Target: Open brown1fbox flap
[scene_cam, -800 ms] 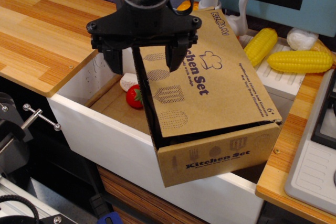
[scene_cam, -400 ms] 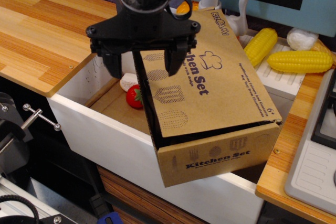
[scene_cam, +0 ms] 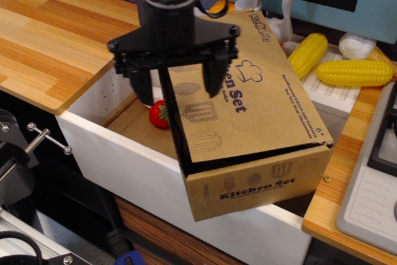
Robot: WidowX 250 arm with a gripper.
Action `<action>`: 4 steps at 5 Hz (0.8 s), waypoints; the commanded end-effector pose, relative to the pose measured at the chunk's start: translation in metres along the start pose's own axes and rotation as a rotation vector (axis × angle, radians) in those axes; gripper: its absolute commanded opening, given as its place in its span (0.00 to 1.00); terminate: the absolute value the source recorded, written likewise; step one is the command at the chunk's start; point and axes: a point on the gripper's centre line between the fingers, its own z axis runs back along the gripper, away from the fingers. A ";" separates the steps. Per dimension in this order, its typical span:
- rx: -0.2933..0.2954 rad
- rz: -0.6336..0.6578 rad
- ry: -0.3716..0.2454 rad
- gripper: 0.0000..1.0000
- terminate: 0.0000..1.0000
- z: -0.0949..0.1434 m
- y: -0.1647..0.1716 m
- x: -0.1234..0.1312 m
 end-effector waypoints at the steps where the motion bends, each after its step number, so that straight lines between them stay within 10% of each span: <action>1: -0.152 0.006 0.024 1.00 0.00 0.003 -0.012 0.011; 4: -0.171 0.017 0.052 1.00 0.00 -0.010 -0.009 0.010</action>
